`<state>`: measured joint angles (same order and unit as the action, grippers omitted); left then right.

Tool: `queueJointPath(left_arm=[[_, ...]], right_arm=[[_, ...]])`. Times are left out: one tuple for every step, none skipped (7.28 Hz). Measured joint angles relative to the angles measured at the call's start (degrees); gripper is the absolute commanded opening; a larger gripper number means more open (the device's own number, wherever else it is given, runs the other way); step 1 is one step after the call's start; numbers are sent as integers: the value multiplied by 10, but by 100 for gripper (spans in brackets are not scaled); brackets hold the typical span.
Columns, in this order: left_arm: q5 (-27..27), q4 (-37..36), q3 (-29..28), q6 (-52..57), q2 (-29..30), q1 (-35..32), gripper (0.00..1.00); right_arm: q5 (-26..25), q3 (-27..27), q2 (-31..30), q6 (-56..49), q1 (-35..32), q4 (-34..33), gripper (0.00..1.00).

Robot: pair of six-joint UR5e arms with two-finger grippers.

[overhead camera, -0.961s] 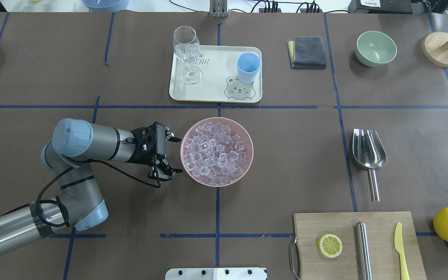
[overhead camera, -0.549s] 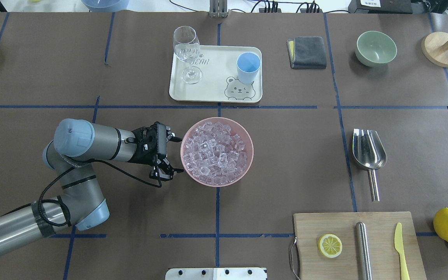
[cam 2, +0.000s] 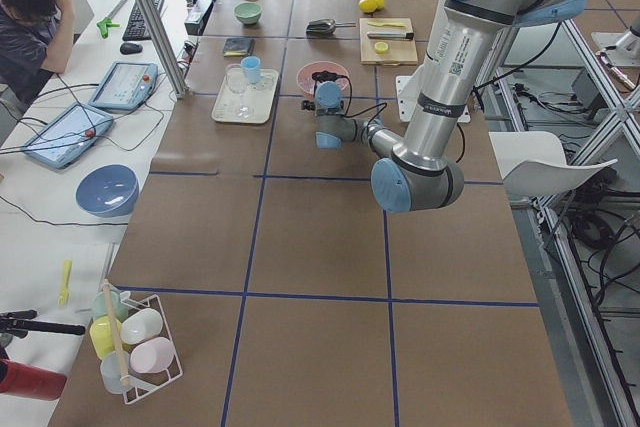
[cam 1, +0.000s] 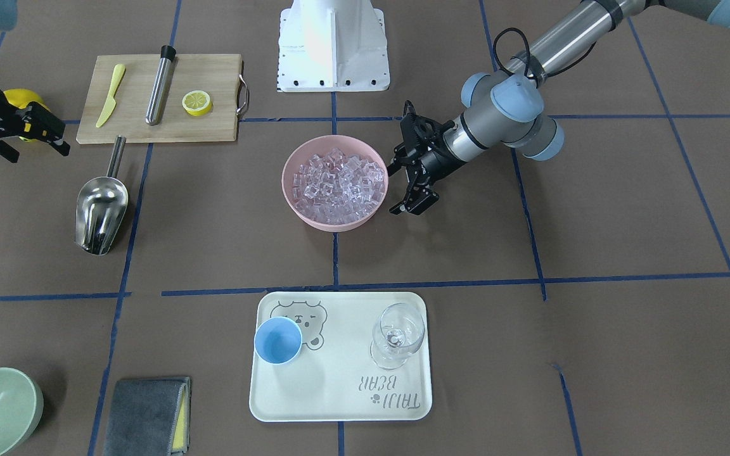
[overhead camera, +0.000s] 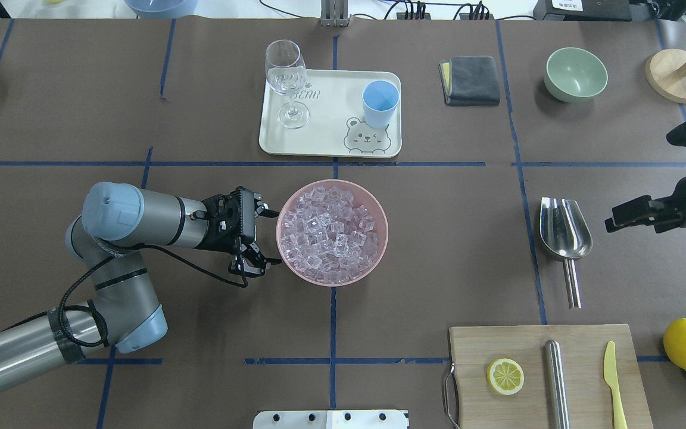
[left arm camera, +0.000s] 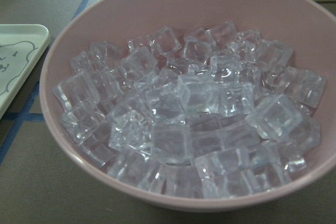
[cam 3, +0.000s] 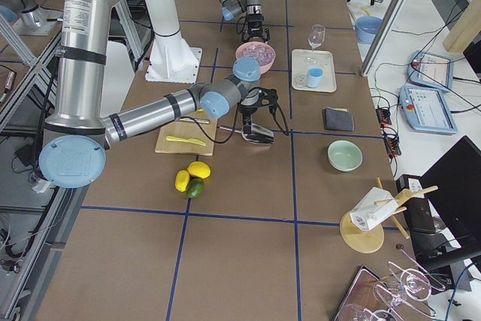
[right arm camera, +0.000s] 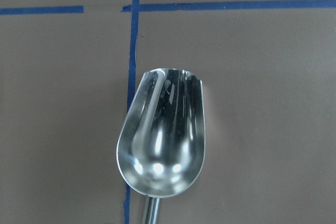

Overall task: Put ice in cup with scoop
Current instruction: 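Reach the right gripper to the metal scoop and grasp its handle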

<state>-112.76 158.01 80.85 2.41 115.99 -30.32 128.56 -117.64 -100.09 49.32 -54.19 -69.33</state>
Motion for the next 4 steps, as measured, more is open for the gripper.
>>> queueJointPath(left_arm=[[0, 0, 0, 0, 0, 0, 100], [0, 0, 0, 0, 0, 0, 100], [0, 0, -1, 0, 1, 0, 100], [0, 1, -1, 0, 0, 0, 100]], right_arm=[[-17, -1, -17, 22, 30, 17, 100], [-41, -2, -24, 54, 66, 24, 99], [-78, -3, -24, 99, 110, 28, 94], [-111, -2, -17, 138, 147, 30, 83]])
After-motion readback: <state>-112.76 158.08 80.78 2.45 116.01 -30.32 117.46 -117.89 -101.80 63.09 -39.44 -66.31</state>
